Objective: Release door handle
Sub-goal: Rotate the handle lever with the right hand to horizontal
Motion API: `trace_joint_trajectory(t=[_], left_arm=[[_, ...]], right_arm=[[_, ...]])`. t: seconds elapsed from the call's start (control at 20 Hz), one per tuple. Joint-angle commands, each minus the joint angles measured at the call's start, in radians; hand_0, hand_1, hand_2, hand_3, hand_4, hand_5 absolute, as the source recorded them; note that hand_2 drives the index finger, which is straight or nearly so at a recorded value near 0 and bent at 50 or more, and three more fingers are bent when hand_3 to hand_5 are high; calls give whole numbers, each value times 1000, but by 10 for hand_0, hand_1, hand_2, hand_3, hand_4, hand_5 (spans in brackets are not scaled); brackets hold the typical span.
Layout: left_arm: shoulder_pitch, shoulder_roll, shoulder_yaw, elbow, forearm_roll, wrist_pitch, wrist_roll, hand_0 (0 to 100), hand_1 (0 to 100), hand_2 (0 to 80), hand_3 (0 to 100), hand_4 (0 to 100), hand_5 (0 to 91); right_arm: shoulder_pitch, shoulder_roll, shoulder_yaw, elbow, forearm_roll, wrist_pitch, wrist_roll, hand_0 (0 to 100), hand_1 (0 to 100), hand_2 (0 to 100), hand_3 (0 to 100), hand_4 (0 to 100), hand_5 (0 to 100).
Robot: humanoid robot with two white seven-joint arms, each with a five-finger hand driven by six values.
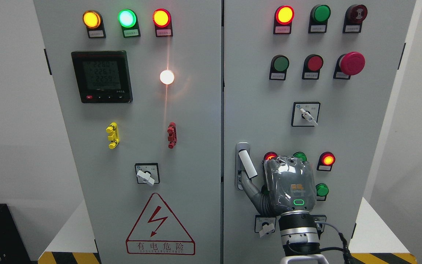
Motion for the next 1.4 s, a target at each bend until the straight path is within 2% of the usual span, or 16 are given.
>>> trace_joint_trajectory(t=[0.0, 1.35], left_arm=[[20, 0, 0, 0, 0, 0, 0, 120, 556, 0, 0, 0, 0], [20, 0, 0, 0, 0, 0, 0, 120, 556, 0, 0, 0, 0]], right_arm=[[1, 0, -4, -1, -1, 0, 0, 480, 333, 994, 1000, 1000, 1000], [1, -2, -15, -15, -1, 0, -2, 498, 328, 988, 1000, 1000, 1000]])
